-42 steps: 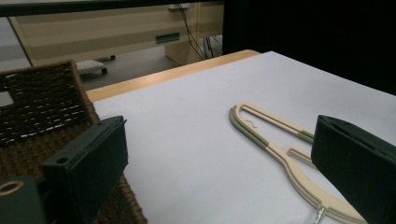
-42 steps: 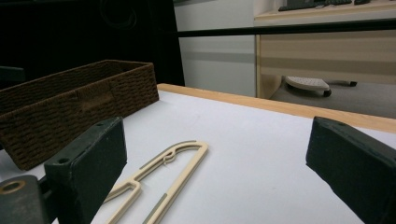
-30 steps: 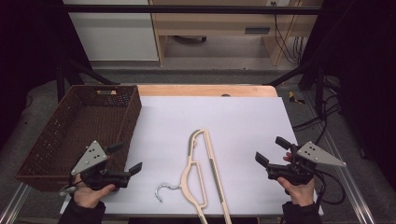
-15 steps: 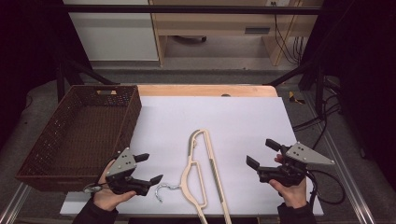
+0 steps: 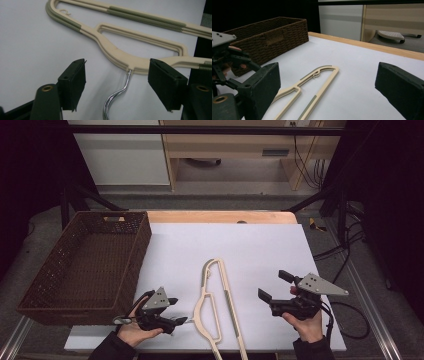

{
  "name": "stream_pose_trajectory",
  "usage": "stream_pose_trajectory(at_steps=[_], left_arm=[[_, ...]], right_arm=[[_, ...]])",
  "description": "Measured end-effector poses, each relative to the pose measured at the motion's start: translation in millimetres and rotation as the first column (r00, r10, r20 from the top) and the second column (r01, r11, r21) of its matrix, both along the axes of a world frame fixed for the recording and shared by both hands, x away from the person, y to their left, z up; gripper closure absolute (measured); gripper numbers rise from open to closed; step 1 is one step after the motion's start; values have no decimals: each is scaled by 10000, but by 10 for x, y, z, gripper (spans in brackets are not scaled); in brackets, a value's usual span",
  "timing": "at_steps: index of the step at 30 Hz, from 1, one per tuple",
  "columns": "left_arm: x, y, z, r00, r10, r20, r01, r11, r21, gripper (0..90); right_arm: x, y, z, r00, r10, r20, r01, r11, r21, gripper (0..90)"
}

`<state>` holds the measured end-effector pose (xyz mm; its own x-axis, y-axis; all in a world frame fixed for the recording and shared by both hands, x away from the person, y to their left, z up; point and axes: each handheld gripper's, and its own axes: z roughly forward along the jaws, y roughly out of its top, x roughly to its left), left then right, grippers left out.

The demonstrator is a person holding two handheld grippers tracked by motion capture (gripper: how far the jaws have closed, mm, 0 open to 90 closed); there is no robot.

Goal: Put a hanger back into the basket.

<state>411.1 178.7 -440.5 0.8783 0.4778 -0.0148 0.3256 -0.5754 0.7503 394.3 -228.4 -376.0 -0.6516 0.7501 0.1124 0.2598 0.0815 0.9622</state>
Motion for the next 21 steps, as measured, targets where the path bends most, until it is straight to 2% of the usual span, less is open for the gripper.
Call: stream_pose_trajectory(at_steps=[2, 5, 6, 7, 10, 15, 17, 21], left_arm=[[9, -26, -46, 9999, -111, -86, 112, 9998, 163, 341], [23, -61, -98, 9991, -370, -184, 377, 9985, 409, 441], [28, -77, -114, 9989, -409, -242, 419, 9982, 423, 441], [36, -88, -126, 9986, -463, -258, 476, 9975, 531, 491], [47, -120, -164, 9975, -592, -397, 611, 9969, 492, 527], [72, -151, -207, 9956, -758, -548, 804, 9929, 875, 635], [80, -161, -220, 9950, -799, -607, 849, 9926, 864, 647], [87, -176, -239, 9932, -960, -655, 1032, 9878, 1165, 698]], right_arm=[[2, 6, -3, 10000, 15, -15, -15, 10000, 6, 66], [11, 24, -15, 9999, 82, -61, -83, 10000, -25, 67], [11, 24, -15, 9999, 82, -61, -83, 10000, -25, 67], [16, 30, -20, 9999, 126, -86, -126, 9999, -43, 67], [18, 37, -25, 9998, 128, -129, -128, 9999, -36, 67], [20, 36, -28, 9997, 158, -163, -159, 9999, -43, 66], [20, 35, -27, 9997, 171, -155, -171, 9998, -36, 67], [23, 38, -29, 9997, 174, -167, -175, 9998, -10, 67]])
